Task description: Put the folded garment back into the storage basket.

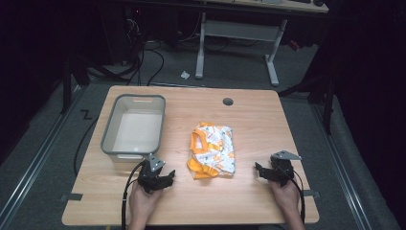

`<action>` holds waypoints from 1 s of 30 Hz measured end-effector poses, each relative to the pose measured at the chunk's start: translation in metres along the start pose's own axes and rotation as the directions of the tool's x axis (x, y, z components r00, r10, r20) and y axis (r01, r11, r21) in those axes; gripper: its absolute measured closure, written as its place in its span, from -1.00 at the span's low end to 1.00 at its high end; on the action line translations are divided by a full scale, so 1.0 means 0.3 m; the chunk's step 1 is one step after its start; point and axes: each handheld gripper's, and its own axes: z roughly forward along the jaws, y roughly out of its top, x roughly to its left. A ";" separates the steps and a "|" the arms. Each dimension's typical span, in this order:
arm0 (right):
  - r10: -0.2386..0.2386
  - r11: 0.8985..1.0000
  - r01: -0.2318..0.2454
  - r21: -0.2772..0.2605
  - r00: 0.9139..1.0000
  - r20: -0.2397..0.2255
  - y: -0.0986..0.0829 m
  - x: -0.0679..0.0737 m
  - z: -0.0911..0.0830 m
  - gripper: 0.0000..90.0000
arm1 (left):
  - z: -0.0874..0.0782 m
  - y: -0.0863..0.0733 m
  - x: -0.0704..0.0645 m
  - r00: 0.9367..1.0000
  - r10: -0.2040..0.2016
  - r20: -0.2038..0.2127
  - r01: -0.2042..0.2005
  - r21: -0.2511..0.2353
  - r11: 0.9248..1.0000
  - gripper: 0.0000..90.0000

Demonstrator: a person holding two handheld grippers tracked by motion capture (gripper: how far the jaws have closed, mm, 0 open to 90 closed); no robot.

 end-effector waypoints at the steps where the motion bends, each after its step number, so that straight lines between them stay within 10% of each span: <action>1: 0.000 1.000 0.000 0.000 1.000 0.000 0.000 0.000 0.000 -0.38 | 0.000 0.000 0.000 1.000 0.000 0.000 0.000 0.000 1.000 -0.32; 30: 0.002 1.000 -0.002 0.001 1.000 0.002 -0.002 0.003 -0.003 -0.38 | 0.022 0.020 -0.014 1.000 -0.006 -0.012 0.006 0.008 1.000 -0.45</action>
